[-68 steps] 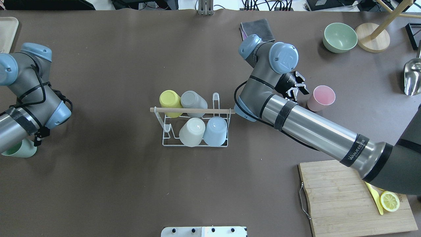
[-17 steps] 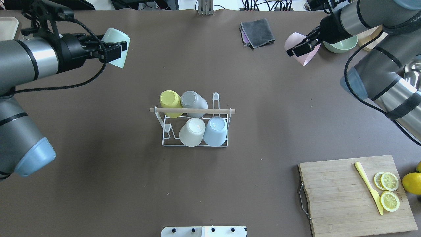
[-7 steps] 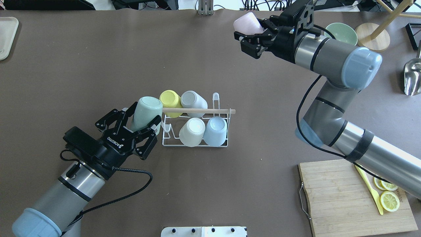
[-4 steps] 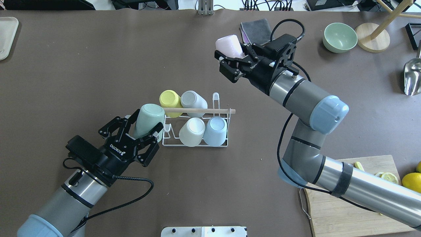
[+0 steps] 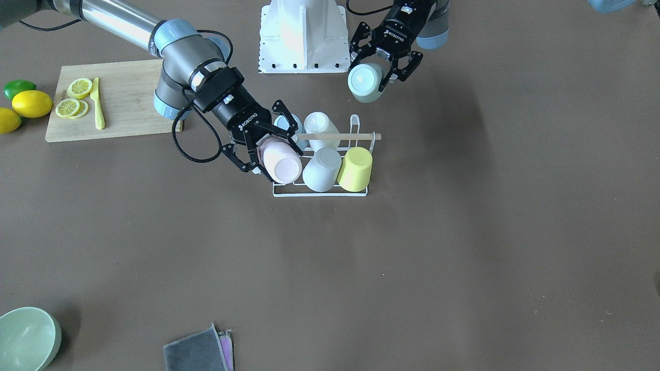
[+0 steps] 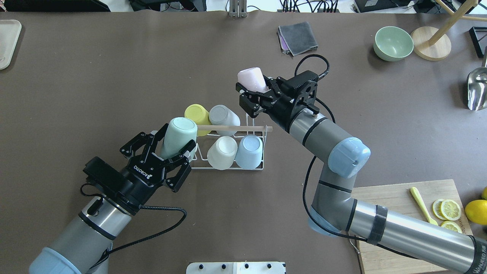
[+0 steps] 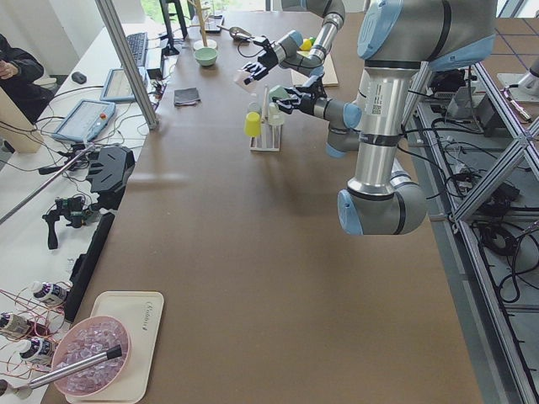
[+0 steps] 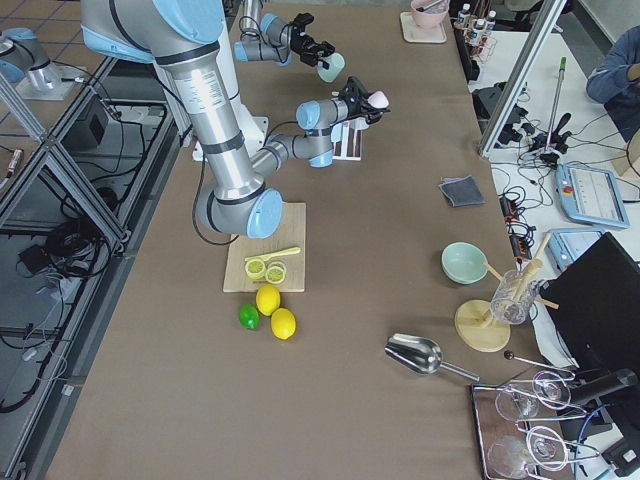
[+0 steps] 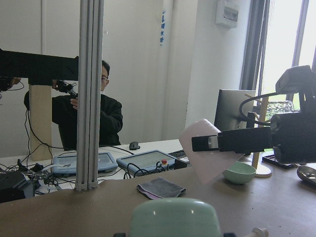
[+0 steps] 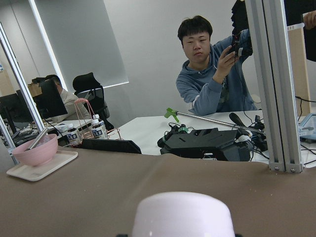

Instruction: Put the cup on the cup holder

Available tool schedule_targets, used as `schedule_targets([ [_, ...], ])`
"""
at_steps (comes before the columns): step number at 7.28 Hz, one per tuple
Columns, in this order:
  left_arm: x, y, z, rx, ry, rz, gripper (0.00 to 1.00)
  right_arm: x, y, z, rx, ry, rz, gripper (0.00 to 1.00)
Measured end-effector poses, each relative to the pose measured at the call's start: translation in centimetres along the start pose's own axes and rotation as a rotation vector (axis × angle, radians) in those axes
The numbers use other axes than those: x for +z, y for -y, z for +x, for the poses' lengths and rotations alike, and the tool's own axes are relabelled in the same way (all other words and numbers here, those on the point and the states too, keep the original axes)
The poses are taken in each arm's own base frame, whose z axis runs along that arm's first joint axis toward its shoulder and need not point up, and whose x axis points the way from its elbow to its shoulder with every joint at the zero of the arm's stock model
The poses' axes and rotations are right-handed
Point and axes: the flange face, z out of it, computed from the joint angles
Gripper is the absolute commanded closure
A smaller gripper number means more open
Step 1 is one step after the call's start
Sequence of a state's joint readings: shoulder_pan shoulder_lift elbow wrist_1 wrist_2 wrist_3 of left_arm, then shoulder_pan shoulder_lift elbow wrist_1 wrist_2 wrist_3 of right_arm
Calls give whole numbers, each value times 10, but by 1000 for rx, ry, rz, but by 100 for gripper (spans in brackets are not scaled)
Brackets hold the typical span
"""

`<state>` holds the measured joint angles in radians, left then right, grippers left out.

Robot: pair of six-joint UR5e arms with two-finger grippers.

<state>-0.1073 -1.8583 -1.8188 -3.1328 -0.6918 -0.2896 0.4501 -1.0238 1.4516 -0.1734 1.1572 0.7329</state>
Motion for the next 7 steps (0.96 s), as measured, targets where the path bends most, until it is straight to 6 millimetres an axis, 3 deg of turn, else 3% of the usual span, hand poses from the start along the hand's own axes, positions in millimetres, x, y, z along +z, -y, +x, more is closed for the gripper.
schedule_targets([
  [2,5,-8,5,42,-10,37,100,19,-14,-3,-66,-12,-22,100],
  [7,7,-26,4,67,-12,42,100,12,-36,-30,-143,11,-37,100],
])
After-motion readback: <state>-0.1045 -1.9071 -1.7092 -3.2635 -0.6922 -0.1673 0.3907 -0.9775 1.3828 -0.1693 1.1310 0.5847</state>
